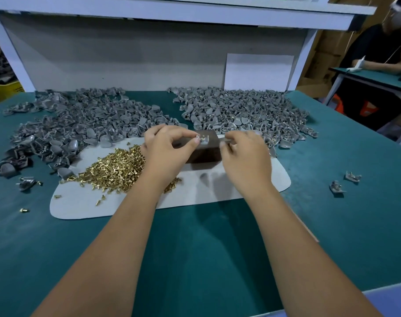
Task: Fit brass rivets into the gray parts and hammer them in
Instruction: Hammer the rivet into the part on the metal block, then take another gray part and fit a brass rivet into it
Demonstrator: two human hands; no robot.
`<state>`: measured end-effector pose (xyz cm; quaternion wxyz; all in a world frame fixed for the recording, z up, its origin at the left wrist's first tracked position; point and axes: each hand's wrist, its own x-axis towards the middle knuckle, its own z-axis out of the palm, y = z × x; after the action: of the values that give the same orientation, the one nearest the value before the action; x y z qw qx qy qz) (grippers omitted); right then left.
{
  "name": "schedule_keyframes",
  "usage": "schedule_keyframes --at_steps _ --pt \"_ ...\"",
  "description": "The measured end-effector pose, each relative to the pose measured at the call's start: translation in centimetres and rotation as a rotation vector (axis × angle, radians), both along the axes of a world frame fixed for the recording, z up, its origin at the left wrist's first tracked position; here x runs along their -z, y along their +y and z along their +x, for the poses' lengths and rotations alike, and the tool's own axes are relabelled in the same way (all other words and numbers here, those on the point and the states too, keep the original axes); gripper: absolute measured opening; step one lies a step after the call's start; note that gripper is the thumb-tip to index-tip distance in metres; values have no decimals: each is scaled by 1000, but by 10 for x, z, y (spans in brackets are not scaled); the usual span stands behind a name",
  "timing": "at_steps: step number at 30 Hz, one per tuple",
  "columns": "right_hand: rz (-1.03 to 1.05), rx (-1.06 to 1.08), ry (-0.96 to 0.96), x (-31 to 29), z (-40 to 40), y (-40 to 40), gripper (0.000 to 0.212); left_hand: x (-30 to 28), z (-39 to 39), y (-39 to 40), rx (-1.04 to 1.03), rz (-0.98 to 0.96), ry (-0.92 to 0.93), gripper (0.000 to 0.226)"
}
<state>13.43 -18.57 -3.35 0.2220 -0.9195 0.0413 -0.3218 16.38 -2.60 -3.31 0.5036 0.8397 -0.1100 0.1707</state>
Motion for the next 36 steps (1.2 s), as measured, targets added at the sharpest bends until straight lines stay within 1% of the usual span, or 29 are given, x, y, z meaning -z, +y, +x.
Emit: schedule_keyframes --at_steps 2,4,7,9,13,15,17,20,21,22,24,26,28,29,30,33,35,36 --pt "131 -153 -27 0 0 13 26 -1 -1 -1 34 26 -26 25" --pt "241 -247 -15 2 0 19 26 -1 -3 -2 51 22 -35 26" --pt "553 -358 50 1 -2 20 20 -1 -3 0 42 -7 -37 23" --pt "678 -388 53 0 -2 19 17 -1 -3 1 53 -5 -34 22" --pt "710 -338 93 -5 6 10 19 -2 -3 -2 78 38 -65 23" --pt "714 -298 153 -10 15 4 17 -1 -2 -2 28 30 -116 18" --pt "776 -218 128 -18 29 -5 15 -1 0 0 -38 -8 -135 13" --pt "919 -56 -35 -32 48 -14 50 1 3 4 -84 -27 -136 11" --pt "911 -8 -36 -31 52 -13 59 2 4 5 -95 -21 -134 11" --pt "856 38 -10 -27 51 -8 65 3 5 5 -103 -17 -127 11" --pt "627 109 54 -9 42 13 70 5 7 5 -116 -15 -116 11" --pt "383 101 3 5 30 37 68 5 9 7 -131 7 -120 14" --pt "203 2 -138 8 21 56 60 3 9 11 -152 44 -130 20" --pt "146 -53 -195 6 18 62 54 1 9 16 -186 62 -145 23" --pt "110 -115 -213 4 16 68 48 0 10 23 -241 81 -165 25" --pt "0 -363 -102 7 9 80 33 -5 17 55 -464 152 -163 31" --pt "-93 -489 -17 12 6 85 29 -5 20 79 -634 210 -59 35" --pt "-133 -525 13 14 5 86 29 -4 21 89 -690 205 15 36"
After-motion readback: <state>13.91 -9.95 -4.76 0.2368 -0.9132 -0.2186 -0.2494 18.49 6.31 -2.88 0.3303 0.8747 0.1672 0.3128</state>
